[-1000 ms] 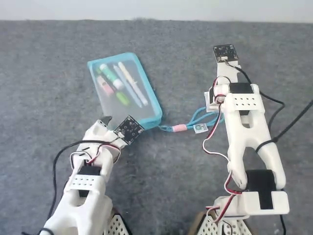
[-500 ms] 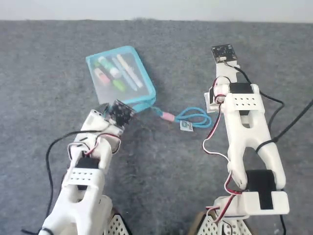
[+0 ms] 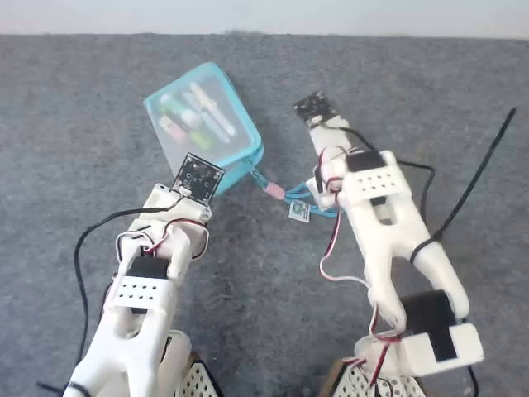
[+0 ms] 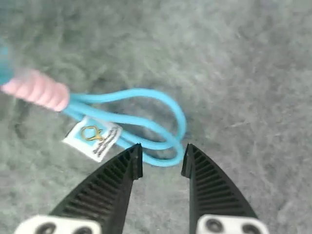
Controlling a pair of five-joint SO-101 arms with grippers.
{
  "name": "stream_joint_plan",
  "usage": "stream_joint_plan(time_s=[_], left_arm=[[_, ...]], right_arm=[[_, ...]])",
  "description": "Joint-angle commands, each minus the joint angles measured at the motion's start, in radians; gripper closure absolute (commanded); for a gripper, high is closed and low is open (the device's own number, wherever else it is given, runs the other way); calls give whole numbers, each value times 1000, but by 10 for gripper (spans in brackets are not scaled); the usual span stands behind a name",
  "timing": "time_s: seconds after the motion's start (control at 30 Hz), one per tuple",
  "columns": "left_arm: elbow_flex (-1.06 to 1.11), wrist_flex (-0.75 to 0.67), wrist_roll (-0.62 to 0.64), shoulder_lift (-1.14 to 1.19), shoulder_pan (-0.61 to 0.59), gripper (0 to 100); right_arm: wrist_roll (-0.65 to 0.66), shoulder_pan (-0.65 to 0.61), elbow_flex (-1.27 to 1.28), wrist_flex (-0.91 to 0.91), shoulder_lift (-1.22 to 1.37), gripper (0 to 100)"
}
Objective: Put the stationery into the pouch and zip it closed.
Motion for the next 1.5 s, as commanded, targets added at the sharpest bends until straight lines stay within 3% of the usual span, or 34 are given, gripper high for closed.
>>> stream_joint_plan(time_s=[0.0,0.2,0.4,0.83,1.47], left_arm=[[-41,8,25,-8,14,987],[-39,8,25,-8,12,987],[-39,8,25,-8,12,987],[-39,38,25,-8,14,987],[-44,38,25,-8,14,987]], right_arm=[[14,-50,160,-122,-205,855],[29,-222,502,-371,-524,855],[84,-338,554,-469,-535,851],[83,-300,233,-501,-74,850],[54,-252,123,-503,122,856]])
